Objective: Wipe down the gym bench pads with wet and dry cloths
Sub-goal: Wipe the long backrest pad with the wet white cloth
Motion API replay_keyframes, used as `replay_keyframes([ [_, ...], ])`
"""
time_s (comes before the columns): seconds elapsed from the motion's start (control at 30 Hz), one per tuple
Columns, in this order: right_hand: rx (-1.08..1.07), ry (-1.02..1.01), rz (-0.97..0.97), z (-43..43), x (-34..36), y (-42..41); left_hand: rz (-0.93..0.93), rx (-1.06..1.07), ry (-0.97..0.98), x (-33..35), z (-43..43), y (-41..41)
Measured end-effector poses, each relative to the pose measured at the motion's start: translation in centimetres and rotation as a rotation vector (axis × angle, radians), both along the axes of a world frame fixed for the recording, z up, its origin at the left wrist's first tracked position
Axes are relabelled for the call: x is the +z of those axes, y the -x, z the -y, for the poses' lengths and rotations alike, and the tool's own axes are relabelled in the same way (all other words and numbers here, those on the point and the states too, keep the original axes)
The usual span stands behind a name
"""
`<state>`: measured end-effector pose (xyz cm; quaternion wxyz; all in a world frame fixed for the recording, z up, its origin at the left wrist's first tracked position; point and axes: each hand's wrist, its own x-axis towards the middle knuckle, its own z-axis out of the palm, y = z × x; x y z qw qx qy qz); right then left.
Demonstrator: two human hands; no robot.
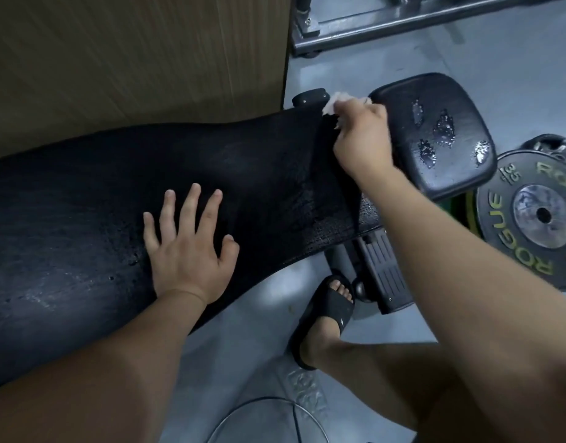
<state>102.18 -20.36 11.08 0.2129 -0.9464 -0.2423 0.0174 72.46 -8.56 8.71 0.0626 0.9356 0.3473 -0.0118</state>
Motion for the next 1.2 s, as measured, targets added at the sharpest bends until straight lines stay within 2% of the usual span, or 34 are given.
replay_keyframes([
  [0.07,0.09,-0.038,0.034,-0.2,0.0,3.7,0.013,0.005,0.005,0.0,0.0,0.0],
  [0.17,0.429,-0.057,0.063,1.1,-1.0,9.3,0.021,0.009,0.009,0.1,0.0,0.1],
  [0.23,0.513,-0.053,0.118,2.5,-0.7,8.0,0.027,0.009,0.013,0.0,0.0,0.1],
  [0.3,0.39,0.01,0.195,3.5,-0.6,4.3,0.033,0.008,0.015,-0.1,0.0,0.1],
  [0.37,0.196,0.045,0.168,4.1,-0.1,1.7,0.034,0.01,0.012,-0.1,0.0,0.1],
  [0.43,0.126,0.038,0.142,3.7,-0.3,3.5,0.024,0.01,0.004,-0.2,-0.1,0.1],
  [0.53,0.284,-0.047,0.087,3.7,-1.1,10.0,0.018,0.01,0.003,-0.1,0.0,0.1],
  [0.63,0.391,-0.069,0.07,5.5,-0.8,9.5,0.014,0.004,0.01,0.1,0.0,0.1],
  [0.7,0.25,-0.028,0.142,6.3,-0.3,5.9,0.012,0.002,0.017,0.1,0.0,0.2],
  [0.8,-0.011,0.003,0.086,6.6,0.0,4.4,0.014,-0.002,0.018,0.1,0.1,0.2],
  [0.87,0.028,-0.068,0.066,6.1,-0.3,7.7,0.006,-0.005,0.004,0.1,0.2,0.2],
  [0.97,0.324,-0.211,0.014,6.2,-1.2,15.5,-0.011,0.0,-0.004,0.1,0.4,0.2],
  [1.07,0.565,-0.172,0.032,7.8,-0.9,17.8,-0.004,0.0,0.006,0.4,0.6,0.2],
  [1.13,0.548,-0.115,0.014,9.2,-1.1,14.6,-0.026,0.001,0.023,0.7,0.7,0.3],
  [1.2,0.354,-0.109,-0.011,10.5,-0.9,10.6,-0.058,0.003,0.055,1.1,0.8,0.2],
])
